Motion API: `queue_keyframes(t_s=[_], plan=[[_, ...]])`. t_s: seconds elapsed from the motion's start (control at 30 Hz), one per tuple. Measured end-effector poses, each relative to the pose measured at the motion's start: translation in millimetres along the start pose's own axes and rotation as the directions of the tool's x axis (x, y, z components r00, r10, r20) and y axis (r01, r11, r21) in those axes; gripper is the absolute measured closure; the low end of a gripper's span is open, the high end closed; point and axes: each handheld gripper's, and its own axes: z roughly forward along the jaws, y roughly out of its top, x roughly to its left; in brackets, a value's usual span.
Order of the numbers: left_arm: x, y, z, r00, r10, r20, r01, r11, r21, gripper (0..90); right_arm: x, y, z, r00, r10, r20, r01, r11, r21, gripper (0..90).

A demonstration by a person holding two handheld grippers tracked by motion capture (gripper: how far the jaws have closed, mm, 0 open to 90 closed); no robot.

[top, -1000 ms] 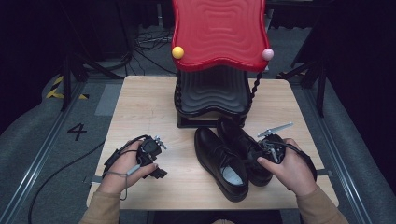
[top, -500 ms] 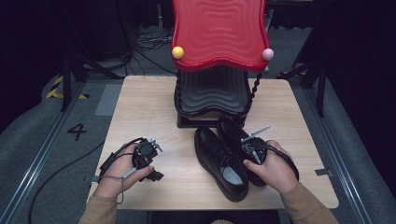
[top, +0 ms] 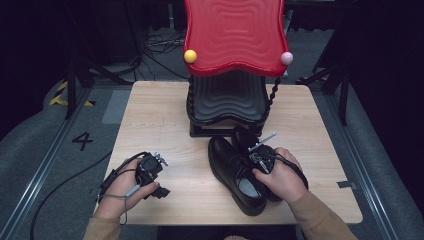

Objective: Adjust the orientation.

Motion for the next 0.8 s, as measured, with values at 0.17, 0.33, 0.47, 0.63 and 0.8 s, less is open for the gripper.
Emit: queue_keyframes(t_s=[0.17, 0.33, 0.47, 0.63, 0.8], plan=[[1.1, -0.7, 0.7, 1.0, 0.0, 0.001, 0.0, 1.0, -0.006, 27.1, 3.4, 0.1, -2.8, 0.9998, 0.009, 0.017, -0.009, 0.9999, -0.009, 73.5], [0.8, 2.4, 2.0, 0.9999, 0.012, 0.0, -0.012, 0.9999, -0.002, 27.1, 2.7, 2.4, -2.3, 0.998, 0.061, 0.016, -0.061, 0.9981, 0.007, 73.2], [0.6, 5.6, 3.9, 0.9999, 0.014, 0.004, -0.014, 0.9999, -0.001, 27.1, 3.9, 1.7, -1.5, 0.9991, 0.037, 0.02, -0.037, 0.9993, 0.007, 72.0], [-0.5, 11.5, 8.2, 0.9997, 0.023, 0.009, -0.023, 0.9997, 0.012, 27.1, 0.6, 1.1, -0.8, 0.9999, 0.015, -0.008, -0.015, 0.9999, 0.006, 71.3], [-1.1, 15.3, 7.7, 0.9992, 0.037, 0.012, -0.037, 0.9993, 0.004, 27.1, 2.3, 16.8, 0.8, 0.9978, 0.063, 0.021, -0.065, 0.991, 0.117, 71.8]])
